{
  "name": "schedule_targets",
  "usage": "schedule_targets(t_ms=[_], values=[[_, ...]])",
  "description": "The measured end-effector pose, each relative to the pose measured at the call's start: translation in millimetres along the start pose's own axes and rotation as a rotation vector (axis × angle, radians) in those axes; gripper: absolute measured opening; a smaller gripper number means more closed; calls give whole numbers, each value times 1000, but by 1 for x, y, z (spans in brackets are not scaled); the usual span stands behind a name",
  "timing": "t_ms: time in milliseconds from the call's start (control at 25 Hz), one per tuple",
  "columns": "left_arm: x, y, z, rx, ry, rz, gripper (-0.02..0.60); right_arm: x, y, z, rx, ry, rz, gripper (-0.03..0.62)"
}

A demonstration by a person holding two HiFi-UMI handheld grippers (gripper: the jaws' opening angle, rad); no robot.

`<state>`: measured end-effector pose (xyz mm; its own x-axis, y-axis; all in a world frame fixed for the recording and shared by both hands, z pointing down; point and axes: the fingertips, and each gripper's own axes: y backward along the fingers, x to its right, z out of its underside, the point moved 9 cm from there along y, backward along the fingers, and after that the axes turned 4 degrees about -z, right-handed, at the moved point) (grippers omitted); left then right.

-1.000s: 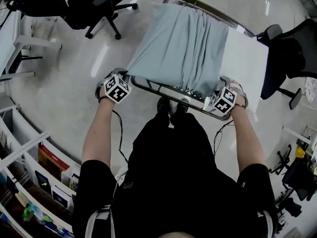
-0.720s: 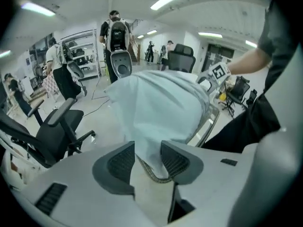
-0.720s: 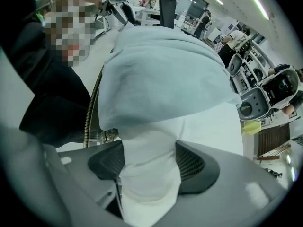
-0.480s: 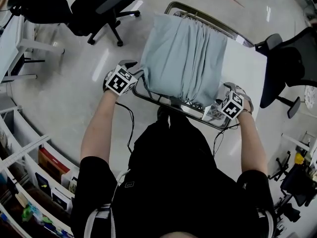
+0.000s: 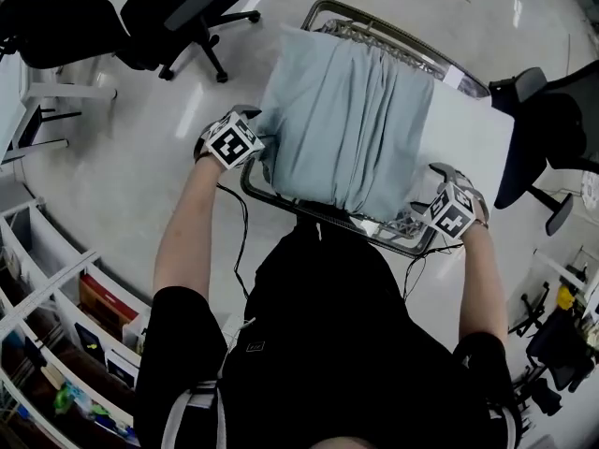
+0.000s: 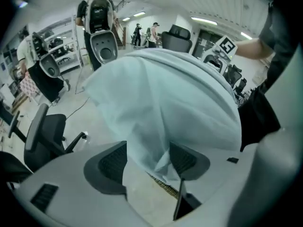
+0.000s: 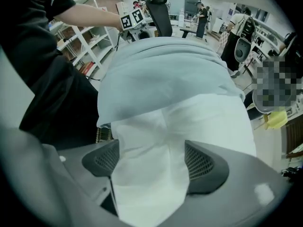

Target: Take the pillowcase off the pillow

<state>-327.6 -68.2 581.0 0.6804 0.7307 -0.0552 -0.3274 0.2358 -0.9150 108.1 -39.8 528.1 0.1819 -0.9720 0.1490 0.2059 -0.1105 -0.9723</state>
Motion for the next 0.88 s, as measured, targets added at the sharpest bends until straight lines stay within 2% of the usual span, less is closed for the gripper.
schedule_targets(t_ms=[80, 160, 360, 480, 640, 680, 720, 760, 880], values=[[-18, 20, 11, 45, 86, -31, 284, 3, 1, 0, -2, 1, -27, 440], [-31, 28, 17, 54, 149, -53, 284, 6, 2, 0, -11, 1, -52, 439], [-28, 2, -1, 3, 73, -40, 284, 13, 6, -7, -67, 43, -64, 430], [-22, -21, -12, -10, 61, -34, 284, 18, 8, -13, -70, 58, -10, 430], [-22, -43, -18, -77, 69, -73, 281, 16, -13, -14, -66, 40, 49, 436], [-21, -45, -19, -95, 58, -87, 239, 14, -20, -13, -63, 35, 59, 436], [-19, -46, -21, -111, 37, -102, 98, 13, -26, -13, -60, 31, 70, 439], [-16, -47, -23, -127, 11, -118, 12, 12, -30, -12, -58, 28, 78, 440], [-13, -46, -22, -197, -78, -210, 6, 12, -38, -11, -73, 27, 84, 440]])
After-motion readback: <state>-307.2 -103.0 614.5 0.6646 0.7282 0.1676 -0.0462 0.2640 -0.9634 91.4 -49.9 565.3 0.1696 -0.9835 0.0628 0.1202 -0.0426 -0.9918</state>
